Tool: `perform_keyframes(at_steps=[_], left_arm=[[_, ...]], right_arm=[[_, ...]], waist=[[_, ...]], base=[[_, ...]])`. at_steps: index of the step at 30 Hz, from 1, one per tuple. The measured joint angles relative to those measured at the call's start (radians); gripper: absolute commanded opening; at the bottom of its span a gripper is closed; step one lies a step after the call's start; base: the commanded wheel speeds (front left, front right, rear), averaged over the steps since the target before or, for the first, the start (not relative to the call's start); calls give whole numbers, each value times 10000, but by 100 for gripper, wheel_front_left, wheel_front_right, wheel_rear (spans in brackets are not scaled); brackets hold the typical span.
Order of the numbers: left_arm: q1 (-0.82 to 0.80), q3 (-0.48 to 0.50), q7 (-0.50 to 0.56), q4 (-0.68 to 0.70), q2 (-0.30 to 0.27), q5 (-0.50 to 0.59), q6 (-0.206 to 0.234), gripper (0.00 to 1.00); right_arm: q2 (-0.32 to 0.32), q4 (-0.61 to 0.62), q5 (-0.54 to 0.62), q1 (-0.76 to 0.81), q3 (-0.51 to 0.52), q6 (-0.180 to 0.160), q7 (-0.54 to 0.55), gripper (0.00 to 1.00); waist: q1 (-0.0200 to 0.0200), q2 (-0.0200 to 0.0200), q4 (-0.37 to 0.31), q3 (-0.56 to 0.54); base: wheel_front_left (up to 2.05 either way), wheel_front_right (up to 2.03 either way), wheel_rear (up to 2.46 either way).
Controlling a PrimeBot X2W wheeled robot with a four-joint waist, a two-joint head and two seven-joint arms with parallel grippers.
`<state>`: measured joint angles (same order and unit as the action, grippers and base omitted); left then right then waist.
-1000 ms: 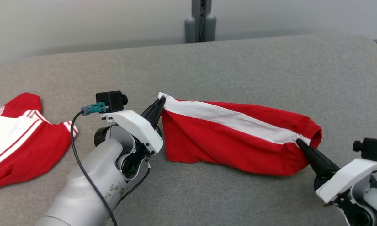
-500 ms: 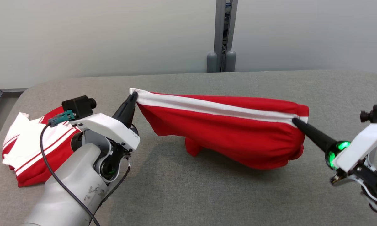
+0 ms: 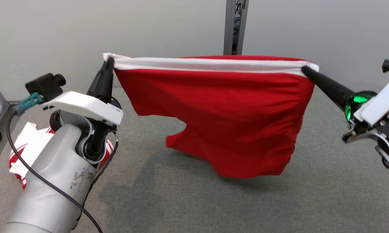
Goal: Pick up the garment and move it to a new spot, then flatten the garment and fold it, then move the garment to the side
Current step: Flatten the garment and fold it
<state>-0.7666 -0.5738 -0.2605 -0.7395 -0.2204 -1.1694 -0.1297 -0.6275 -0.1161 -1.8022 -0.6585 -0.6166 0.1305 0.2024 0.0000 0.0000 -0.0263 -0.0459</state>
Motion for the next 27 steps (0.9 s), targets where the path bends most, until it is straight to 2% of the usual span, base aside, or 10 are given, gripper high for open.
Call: perform_keyframes(at_steps=[8,15,23,27], left_arm=[[102,1674,-10,594,454,1216,140,0],[265,2370,-10,633,874,1799,178,0],[288,2374,2,221,1133,1837,151,0],[-176,2324,253,-194,1168,1822,165,0]], right_arm=[[755,-1649,-476,-1527,343,0,545,0],[1329,-3135,-520,-2736,176,0,798,0],[1708,-4280,-176,-3322,-230,0,1022,0],[1883,-4922,445,-3865,-545,0,779,0]], waist=[[0,0,-44,-143],[0,0,8,-179],[0,0,59,22],[0,0,42,317]], base=[[0,0,0],[0,0,0],[0,0,0],[0,0,0]])
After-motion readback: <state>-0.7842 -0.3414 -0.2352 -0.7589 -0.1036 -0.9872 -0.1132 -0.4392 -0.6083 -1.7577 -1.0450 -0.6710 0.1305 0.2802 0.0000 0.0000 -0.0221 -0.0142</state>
